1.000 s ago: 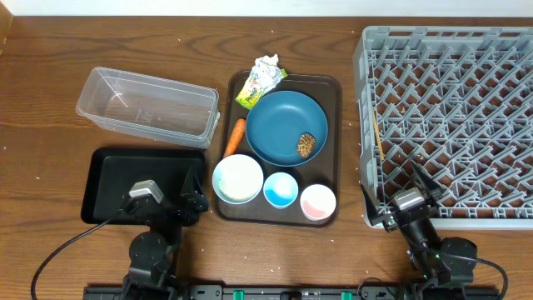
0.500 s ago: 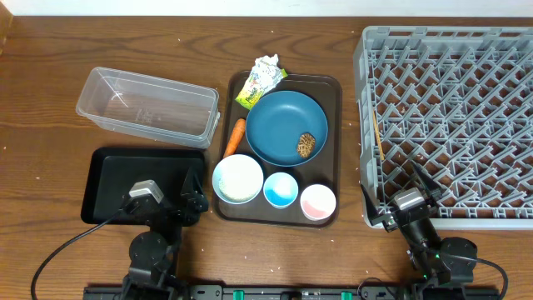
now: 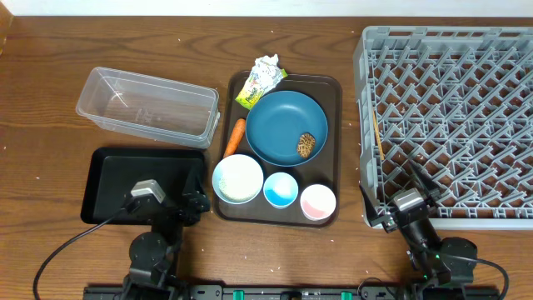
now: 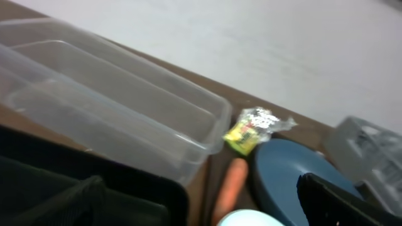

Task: Sort waste into correct bins and load items into the dishwasher rack
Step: 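Move the left gripper from rest toward the cups on the tray, then grasp the light blue cup with the left gripper and lift it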

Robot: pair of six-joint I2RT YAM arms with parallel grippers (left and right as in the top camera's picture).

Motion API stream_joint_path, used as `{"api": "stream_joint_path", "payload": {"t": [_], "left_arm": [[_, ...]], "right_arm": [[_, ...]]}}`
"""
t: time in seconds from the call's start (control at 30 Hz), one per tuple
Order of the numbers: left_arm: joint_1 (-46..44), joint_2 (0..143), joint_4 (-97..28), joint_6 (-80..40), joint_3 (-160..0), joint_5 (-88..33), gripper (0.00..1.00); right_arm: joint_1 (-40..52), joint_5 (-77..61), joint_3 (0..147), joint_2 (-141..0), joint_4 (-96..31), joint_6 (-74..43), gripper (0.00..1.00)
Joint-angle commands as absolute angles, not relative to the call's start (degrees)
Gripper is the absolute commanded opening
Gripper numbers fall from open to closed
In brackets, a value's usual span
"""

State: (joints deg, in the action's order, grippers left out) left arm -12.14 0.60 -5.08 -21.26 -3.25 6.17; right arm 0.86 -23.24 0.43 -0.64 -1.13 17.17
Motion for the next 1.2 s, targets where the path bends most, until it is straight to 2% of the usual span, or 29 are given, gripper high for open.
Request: {"api": "stream_joint_path", "payload": {"t": [0.0, 0.1, 0.17, 0.33, 0.63, 0.8, 0.9, 1.17], "left_arm": [[-11.92, 0.3, -1.32, -21.71, -3.01, -2.46, 0.98], [-11.9, 0.71, -0.43, -20.53, -6.87, -3.4, 0.98], [-11.9, 2.85, -1.5, -19.09, -11.09, -3.44, 0.98], [-11.97, 17.04, -14.0, -18.9, -26.85, -5.34, 0.98], [-13.89, 51.68, -43.72, -18.72, -61.58, -10.59, 0.98], [-18.76, 64.69, -53.23, -18.74, -71.96, -13.61, 0.98], [-21.04, 68.9, -53.43, -18.72, -72.14, -19.18, 0.98], [-25.69, 77.67, -57.63, -18.65, -71.75, -18.81, 0.99]], "right_arm": [[0.01, -27.09, 0.45, -0.34, 2.42, 7.81, 0.99], [0.03, -27.27, 2.31, -0.38, 7.73, -10.44, 0.99], [0.03, -27.44, 4.95, -0.54, 7.38, -15.11, 0.99], [0.01, -27.68, 15.84, -5.08, -5.19, -13.02, 0.99], [0.01, -27.27, 38.76, -29.12, -32.25, -5.34, 0.99], [0.01, -30.81, 44.38, -40.75, -35.44, -5.28, 0.99], [0.01, -34.92, 44.6, -44.97, -35.35, -5.32, 0.99], [-0.05, -31.11, 44.58, -48.38, -35.4, -10.39, 0.99]]}}
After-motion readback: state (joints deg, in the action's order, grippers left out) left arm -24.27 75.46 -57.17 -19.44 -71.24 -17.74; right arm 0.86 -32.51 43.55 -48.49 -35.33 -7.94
